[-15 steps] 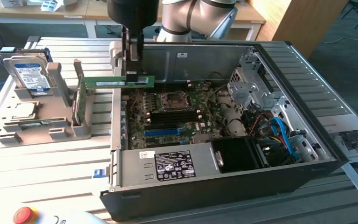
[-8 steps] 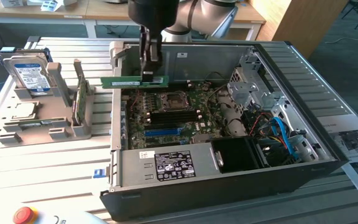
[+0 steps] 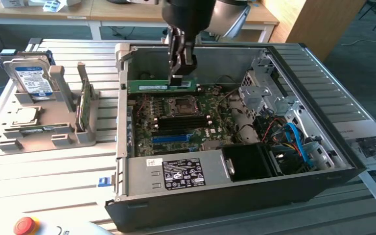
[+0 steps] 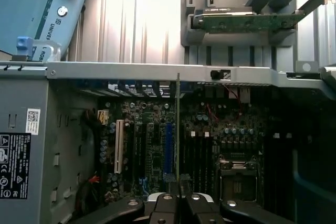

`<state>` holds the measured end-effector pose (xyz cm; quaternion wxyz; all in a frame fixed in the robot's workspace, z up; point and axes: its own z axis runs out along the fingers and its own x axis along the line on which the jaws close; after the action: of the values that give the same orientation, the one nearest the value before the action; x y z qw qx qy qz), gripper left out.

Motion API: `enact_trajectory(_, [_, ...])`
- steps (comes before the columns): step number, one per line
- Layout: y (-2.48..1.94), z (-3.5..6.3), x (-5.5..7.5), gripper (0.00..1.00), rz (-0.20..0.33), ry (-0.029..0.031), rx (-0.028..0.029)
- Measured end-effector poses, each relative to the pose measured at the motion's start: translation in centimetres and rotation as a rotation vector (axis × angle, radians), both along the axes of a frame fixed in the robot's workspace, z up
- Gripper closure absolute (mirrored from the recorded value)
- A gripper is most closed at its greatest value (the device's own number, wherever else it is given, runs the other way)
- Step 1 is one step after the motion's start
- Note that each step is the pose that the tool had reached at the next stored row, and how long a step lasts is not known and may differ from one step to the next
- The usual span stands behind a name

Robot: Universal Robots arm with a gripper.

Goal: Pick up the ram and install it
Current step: 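Pick up the ram and move it above insertion slot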

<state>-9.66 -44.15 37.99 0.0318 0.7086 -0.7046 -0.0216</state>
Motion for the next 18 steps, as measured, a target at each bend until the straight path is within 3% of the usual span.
enact_trajectory(13, [-0.22,0.0,5.6,0.88,0.0,0.0001,0.0])
enact_trajectory(18, [-0.22,0.0,6.1,0.88,0.0,0.0001,0.0])
